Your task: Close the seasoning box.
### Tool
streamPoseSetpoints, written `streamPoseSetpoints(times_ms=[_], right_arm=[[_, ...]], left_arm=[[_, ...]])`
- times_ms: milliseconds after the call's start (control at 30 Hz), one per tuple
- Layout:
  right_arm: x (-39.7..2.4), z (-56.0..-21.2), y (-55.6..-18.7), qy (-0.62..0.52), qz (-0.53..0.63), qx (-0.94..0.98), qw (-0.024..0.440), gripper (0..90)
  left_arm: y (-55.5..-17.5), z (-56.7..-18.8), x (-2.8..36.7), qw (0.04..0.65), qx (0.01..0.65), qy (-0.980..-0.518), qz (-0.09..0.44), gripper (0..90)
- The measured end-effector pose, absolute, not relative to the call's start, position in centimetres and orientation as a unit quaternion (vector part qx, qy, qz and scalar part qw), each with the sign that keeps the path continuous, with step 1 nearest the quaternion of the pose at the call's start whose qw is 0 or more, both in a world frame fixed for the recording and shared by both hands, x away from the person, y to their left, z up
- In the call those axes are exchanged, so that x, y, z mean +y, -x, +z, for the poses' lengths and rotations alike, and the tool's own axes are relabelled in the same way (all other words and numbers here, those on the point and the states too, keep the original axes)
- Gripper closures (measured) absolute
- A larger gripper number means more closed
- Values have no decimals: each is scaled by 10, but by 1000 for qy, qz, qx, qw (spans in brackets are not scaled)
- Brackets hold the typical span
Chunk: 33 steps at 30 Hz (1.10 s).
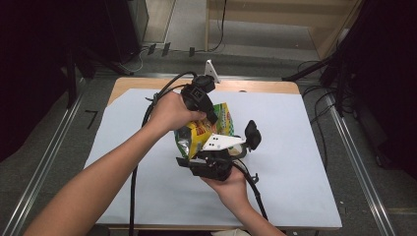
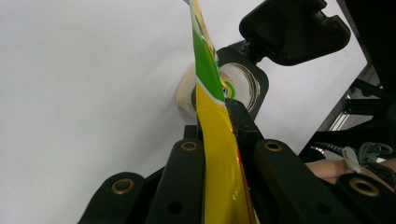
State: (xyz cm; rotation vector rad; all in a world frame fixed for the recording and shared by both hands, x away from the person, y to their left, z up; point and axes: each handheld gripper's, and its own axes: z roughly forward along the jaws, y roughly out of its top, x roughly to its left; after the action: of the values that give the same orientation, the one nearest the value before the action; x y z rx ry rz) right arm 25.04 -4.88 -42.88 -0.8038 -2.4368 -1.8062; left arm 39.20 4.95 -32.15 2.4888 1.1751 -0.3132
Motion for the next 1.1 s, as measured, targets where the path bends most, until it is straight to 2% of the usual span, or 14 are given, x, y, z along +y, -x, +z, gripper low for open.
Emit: streamPoseSetpoints(times_ms=[1100], right_arm=[[-48, -427, -250, 254, -576, -777, -1, 698]], left_arm=[[-392, -322, 48, 184, 416, -884, -113, 859]])
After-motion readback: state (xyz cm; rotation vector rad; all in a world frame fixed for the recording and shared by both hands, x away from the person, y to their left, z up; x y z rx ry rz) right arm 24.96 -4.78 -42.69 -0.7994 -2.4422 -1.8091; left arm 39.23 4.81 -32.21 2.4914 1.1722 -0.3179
